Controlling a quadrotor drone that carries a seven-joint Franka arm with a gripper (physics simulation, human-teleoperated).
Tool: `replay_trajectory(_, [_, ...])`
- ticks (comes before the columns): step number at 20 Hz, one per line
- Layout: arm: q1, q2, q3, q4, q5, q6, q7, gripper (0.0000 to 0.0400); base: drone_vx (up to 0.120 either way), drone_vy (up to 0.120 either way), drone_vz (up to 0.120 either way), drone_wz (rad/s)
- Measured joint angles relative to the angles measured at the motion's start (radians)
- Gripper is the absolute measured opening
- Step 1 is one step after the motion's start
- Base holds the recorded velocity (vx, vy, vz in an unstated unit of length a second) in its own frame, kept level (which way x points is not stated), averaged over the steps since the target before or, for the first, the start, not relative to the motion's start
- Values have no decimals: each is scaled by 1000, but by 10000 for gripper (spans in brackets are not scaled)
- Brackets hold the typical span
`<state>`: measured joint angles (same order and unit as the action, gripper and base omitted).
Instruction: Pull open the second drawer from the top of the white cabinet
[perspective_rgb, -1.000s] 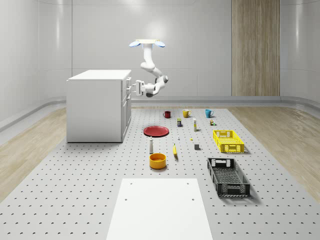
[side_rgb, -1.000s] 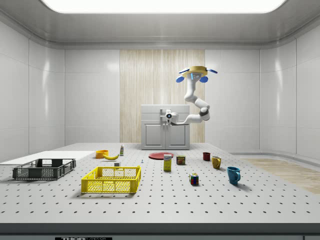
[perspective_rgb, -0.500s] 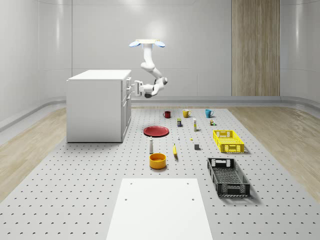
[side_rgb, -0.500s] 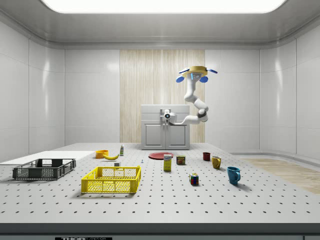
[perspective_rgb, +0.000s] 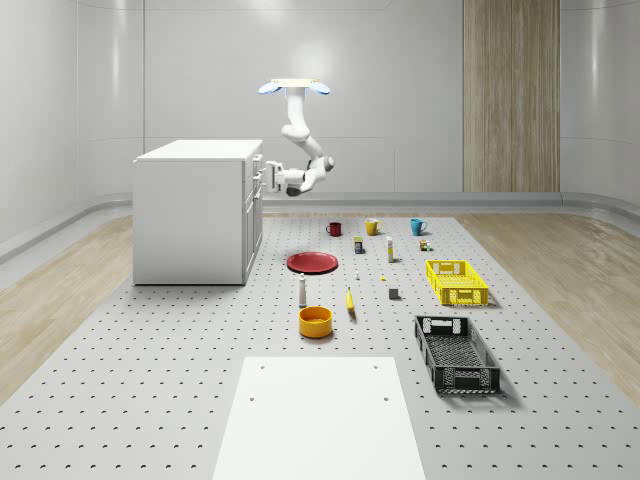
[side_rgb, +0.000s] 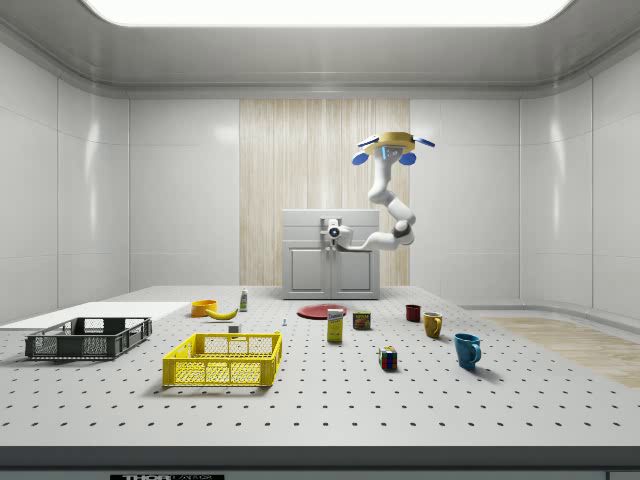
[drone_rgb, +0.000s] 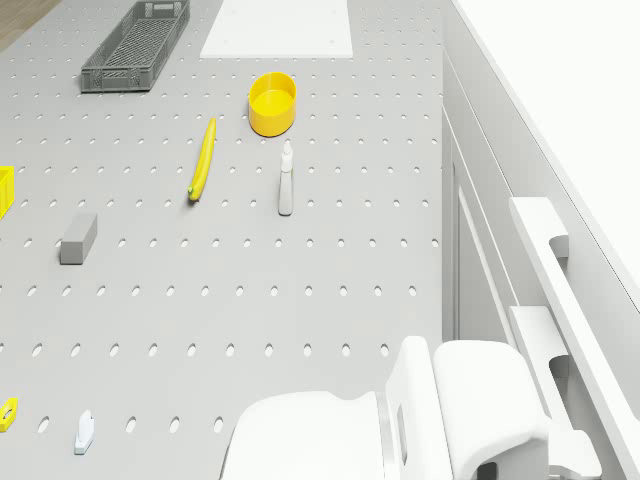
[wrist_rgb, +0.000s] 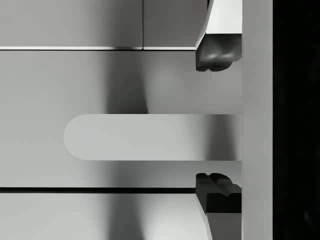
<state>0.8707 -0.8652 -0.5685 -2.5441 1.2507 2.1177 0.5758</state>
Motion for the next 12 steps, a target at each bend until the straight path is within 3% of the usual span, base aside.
replay_trajectory(11, [-17,33,36,6,47,-5,-20,300,0,0,0,0])
replay_trajectory(12, [-20,35,39,7,50,-6,-22,284,0,0,0,0])
